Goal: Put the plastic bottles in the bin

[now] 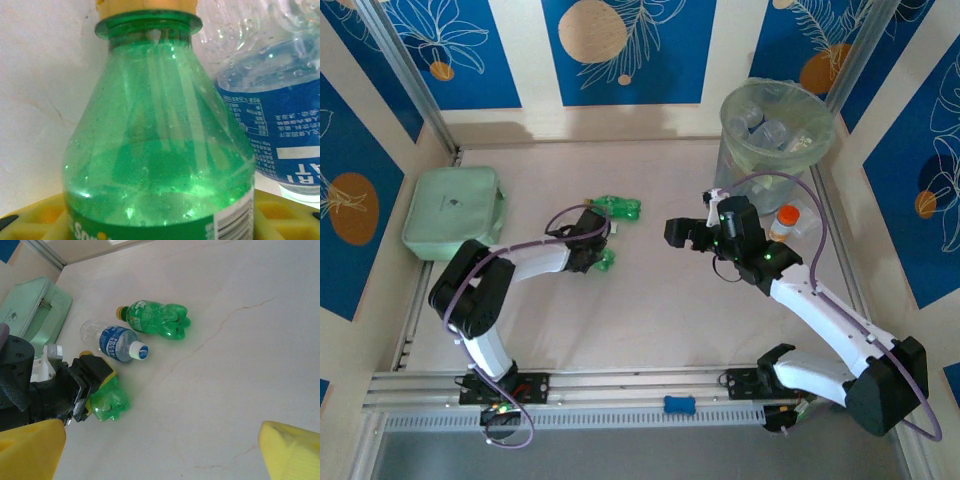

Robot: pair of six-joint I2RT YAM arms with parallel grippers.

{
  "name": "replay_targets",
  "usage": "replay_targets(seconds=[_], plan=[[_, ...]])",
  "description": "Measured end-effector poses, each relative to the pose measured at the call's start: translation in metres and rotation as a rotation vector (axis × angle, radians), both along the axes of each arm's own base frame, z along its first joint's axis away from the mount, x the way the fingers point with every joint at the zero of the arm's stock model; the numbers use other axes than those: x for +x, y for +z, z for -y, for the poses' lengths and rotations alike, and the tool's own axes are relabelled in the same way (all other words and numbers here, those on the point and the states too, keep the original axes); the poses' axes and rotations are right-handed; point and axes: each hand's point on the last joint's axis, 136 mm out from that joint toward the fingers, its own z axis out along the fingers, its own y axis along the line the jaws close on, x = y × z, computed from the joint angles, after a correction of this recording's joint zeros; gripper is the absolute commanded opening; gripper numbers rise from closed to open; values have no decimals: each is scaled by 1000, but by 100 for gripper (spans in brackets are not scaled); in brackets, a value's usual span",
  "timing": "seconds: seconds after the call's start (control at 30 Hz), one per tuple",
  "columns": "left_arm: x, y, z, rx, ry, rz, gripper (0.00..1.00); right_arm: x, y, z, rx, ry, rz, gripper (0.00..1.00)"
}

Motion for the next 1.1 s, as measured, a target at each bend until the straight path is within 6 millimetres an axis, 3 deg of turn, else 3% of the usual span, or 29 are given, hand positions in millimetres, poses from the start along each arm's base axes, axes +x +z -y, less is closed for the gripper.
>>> replay_targets(seconds=[0.2,0.3,0.47,0.63,0.77,1.1], plan=[[-11,11,-10,23,-24,28,49,-1,-2,-22,60,93,-10,99],[-11,33,-12,15,-45,86,49,-2,-5,-41,104,171,-23,99],[-11,77,-11,-24,-88,200,49,-10,-16,-81,164,325,-55,92],[-14,99,-4,-74,-136,255,49,-27,-32,-120,183,465,-101,87],[-18,111,3,-116,-168,278,50,-33,-32,-147,185,543,-102,86],[-34,137,28,-180,-256,341,50,-21,-38,-174,165,605,-98,81]])
